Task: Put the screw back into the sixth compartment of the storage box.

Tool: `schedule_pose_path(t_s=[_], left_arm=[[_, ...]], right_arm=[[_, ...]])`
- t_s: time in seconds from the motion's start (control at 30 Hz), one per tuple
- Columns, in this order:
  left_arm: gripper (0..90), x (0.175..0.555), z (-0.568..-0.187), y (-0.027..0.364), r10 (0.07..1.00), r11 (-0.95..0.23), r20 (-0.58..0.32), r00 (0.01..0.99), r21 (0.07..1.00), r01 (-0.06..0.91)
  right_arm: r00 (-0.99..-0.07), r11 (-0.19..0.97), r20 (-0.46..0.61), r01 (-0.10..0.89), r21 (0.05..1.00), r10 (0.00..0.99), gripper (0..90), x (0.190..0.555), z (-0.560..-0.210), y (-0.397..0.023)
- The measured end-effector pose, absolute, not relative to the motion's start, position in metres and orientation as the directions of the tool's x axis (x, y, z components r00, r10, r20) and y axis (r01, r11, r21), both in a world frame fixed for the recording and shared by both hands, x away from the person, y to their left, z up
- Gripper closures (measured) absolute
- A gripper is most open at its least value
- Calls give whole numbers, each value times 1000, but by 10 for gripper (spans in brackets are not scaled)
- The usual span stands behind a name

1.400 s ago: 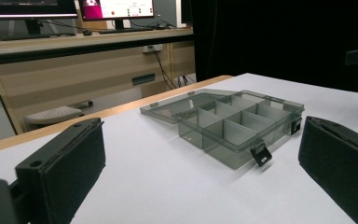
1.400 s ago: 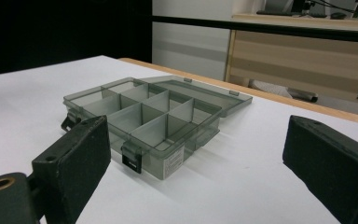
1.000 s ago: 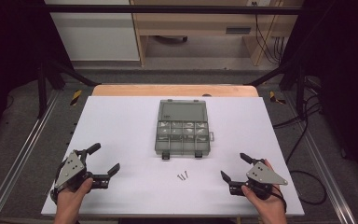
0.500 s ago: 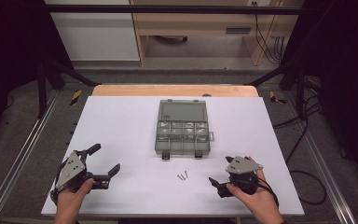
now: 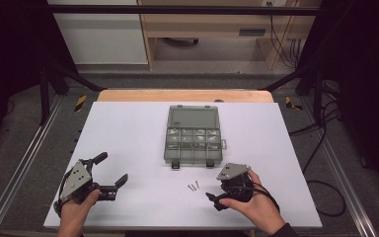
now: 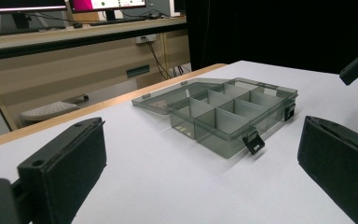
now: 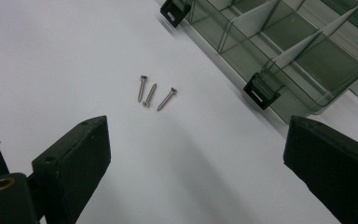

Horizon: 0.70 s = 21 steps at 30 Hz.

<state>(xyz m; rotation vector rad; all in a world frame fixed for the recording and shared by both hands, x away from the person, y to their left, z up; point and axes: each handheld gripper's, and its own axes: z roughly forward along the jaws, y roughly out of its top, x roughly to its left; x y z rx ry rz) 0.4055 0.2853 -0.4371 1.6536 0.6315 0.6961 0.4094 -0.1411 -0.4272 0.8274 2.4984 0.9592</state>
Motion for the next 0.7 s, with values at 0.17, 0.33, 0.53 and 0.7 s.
schedule_pose_path(t_s=[0.17,0.33,0.53,0.7], left_arm=[[10,406,-437,285,729,-175,105,676,984,36],[10,405,-437,284,731,-173,105,675,984,34],[10,406,-437,285,731,-167,101,675,985,34],[10,405,-437,285,731,-166,101,675,986,32]], right_arm=[[-775,614,-95,413,673,625,84,412,-425,-133],[-774,628,-86,437,645,627,94,415,-422,-125],[-775,637,-76,454,623,627,101,420,-423,-116],[-769,640,-66,477,603,635,124,426,-431,-110]])
